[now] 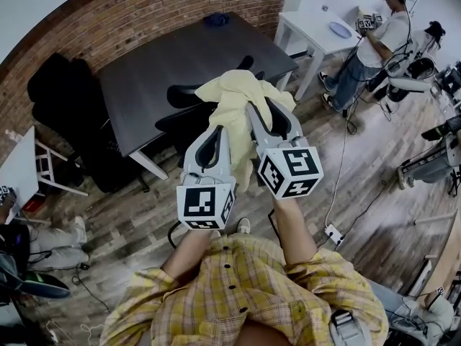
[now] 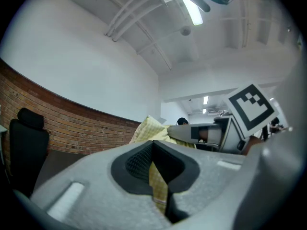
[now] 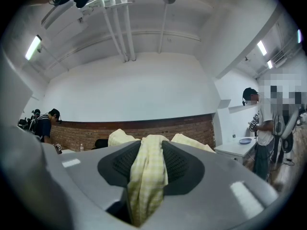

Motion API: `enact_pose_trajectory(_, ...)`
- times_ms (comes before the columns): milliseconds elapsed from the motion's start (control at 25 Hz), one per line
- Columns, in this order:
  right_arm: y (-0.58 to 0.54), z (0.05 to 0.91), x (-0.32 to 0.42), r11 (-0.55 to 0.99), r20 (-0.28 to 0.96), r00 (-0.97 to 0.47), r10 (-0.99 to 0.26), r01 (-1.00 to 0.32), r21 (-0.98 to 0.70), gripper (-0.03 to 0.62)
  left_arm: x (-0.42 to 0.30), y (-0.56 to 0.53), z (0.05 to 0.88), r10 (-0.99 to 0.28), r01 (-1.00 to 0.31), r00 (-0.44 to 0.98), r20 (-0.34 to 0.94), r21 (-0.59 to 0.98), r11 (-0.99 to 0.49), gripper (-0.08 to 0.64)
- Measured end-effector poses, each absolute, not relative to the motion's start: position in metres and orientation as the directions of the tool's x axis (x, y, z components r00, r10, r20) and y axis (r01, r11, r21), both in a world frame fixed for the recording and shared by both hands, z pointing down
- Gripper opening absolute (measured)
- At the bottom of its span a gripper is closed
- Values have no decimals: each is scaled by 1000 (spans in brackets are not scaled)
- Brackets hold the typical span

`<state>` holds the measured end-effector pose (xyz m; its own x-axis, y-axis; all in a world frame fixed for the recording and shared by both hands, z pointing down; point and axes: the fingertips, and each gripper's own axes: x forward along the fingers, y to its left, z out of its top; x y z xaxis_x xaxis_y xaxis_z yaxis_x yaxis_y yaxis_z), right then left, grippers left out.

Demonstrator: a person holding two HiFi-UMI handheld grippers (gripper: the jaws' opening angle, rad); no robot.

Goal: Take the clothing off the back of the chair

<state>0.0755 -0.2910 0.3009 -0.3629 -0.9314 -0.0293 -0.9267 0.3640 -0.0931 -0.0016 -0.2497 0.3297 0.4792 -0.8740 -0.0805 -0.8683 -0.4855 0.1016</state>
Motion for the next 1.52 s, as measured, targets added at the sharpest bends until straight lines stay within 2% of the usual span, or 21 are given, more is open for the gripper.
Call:
enact_pose_trajectory(240,-270,302,82,355,-36,-353,-935,-929,-109,146,5,-246,329,-864,-859,496,-82,100,-503,0)
enact_pose_trajectory(840,-255,339,74,350,36,-357,-934,-929,-118,149,4,-245,343,-869,-861,492,-56,120,-495,0)
enact_pose_trajectory(1520,-243,359,73,323,34,-328,-944,-940,-108,150,4,-242,363,-858,-852,513,-20,112,-512,0)
